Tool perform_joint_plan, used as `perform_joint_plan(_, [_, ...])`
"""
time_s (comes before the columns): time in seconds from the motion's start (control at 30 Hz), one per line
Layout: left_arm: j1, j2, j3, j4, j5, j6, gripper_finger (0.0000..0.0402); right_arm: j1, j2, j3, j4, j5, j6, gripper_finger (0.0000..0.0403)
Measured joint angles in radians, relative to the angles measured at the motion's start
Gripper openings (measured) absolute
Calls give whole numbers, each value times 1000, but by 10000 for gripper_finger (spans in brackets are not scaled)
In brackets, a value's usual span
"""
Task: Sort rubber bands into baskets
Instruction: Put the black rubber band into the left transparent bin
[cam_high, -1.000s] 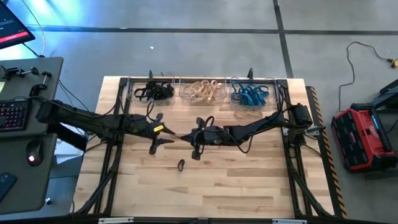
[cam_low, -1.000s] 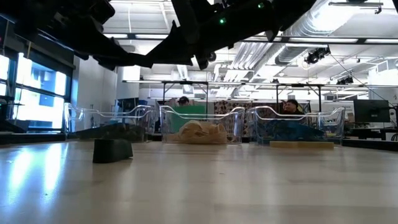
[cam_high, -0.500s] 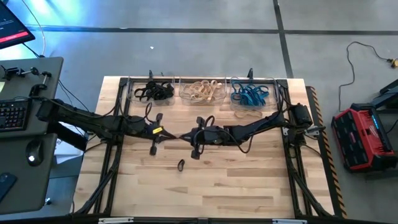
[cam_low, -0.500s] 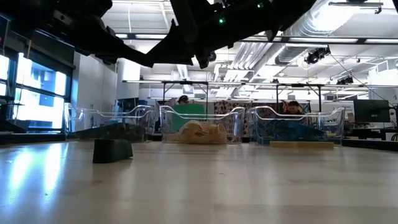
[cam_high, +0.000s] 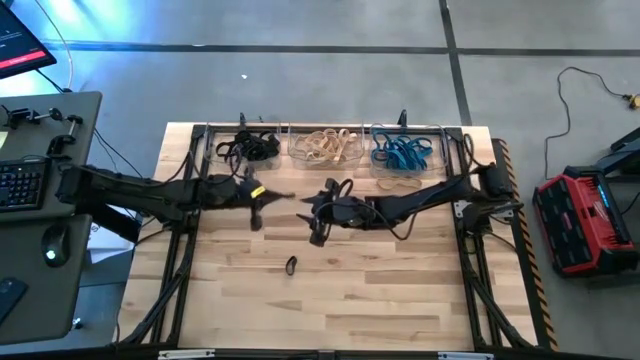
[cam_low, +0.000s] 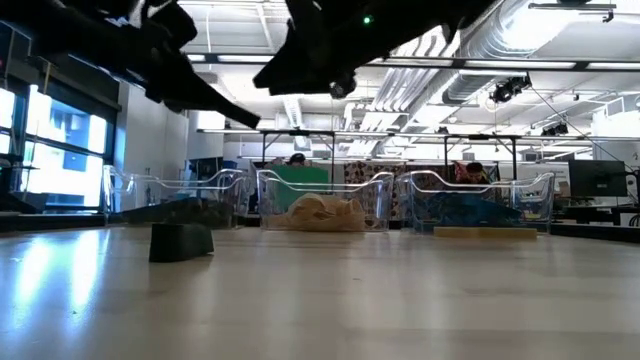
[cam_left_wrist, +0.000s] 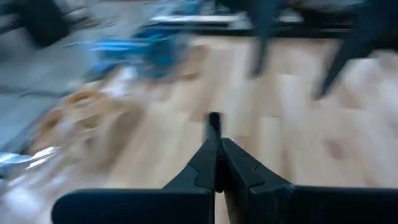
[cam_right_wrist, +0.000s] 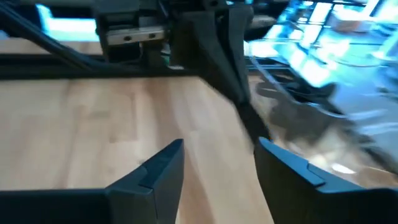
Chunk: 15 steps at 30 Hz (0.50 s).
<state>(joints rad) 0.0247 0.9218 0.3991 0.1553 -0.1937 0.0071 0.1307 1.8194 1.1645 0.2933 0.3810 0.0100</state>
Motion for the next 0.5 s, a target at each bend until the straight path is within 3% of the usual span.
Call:
perform_joint_plan(0.2, [111,0,116,-222,-171,-85,1,-2,-74,0,-170,145,-10,183])
perform_joint_plan(0.37, [243,0,208,-419,-282,-109,0,-18,-93,0,-239,132,-7,183])
perform_joint_plan(0.5, [369,0,228,-493,-279,-135,0,-38,-93,0,-296,116,19,183])
